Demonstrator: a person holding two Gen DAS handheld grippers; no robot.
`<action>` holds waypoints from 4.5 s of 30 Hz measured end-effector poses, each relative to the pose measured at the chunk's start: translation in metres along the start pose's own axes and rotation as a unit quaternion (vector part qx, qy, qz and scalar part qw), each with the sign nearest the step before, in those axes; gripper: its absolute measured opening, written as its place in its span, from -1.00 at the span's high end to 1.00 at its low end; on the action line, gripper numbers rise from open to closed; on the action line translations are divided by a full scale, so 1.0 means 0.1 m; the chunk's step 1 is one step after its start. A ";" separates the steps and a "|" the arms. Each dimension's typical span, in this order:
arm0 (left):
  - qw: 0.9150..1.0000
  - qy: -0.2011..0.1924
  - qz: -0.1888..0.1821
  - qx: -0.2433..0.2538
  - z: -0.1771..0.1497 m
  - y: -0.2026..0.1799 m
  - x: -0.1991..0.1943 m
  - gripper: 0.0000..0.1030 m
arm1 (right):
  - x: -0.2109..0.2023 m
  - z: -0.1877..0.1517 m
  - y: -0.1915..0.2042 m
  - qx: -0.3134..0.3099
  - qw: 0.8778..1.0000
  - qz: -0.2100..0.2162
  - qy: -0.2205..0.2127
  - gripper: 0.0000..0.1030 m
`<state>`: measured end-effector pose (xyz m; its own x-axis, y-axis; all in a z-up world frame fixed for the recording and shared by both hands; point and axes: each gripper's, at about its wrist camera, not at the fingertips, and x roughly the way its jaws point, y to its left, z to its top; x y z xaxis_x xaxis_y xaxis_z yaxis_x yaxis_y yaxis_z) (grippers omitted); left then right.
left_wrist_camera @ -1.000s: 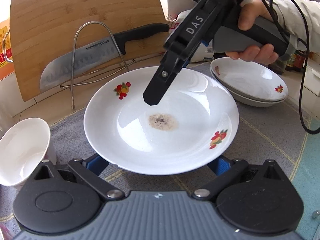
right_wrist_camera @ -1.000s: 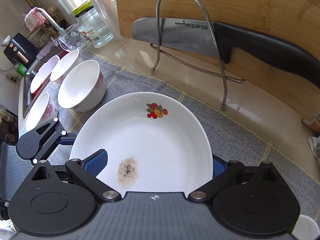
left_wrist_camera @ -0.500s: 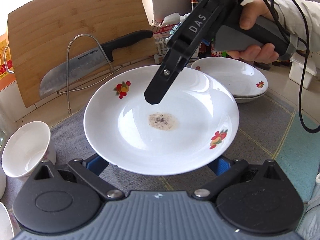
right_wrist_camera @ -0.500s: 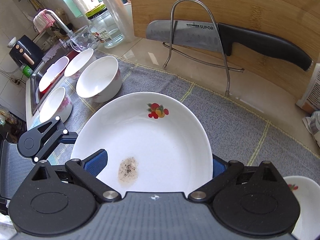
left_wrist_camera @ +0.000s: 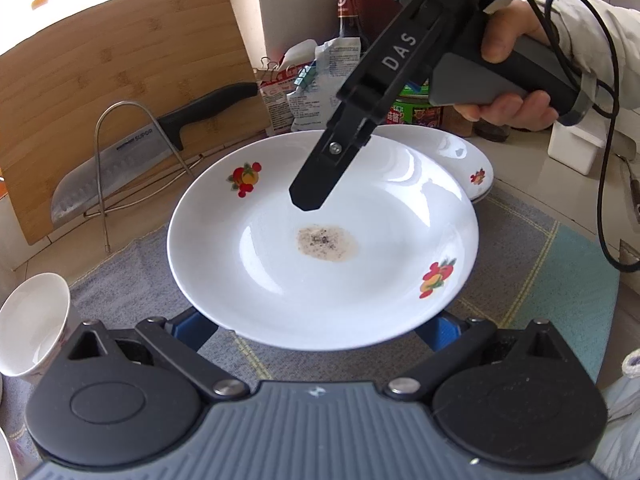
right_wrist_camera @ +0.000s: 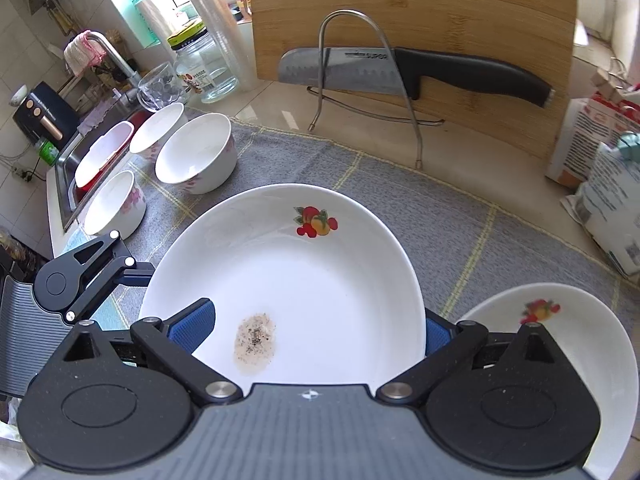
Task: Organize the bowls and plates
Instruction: 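Lift the stained plate with both tools and carry it to the stack, then lower the stained plate with both tools onto the plate stack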
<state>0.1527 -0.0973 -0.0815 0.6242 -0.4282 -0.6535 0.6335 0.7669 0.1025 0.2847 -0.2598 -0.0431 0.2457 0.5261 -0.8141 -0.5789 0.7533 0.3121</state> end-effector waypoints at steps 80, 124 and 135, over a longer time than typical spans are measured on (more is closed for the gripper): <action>0.990 0.045 -0.108 0.076 0.84 -0.61 1.05 -0.98 | -0.60 -0.95 -1.29 0.147 0.986 -0.059 -0.053 -1.00; 0.990 0.028 -0.099 0.093 0.84 -0.56 1.07 -0.97 | -0.77 -0.96 -1.13 0.141 0.983 -0.107 -0.044 -1.00; 0.992 0.013 -0.087 0.090 0.82 -0.58 0.98 -0.98 | -0.75 -0.99 -1.05 0.135 0.983 -0.123 -0.028 -1.00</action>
<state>0.2144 -0.2230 -0.0898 0.4870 -0.5323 -0.6924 0.8040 0.5829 0.1173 0.2500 -0.4176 -0.0636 0.3993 0.3308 -0.8551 -0.2718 0.9334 0.2341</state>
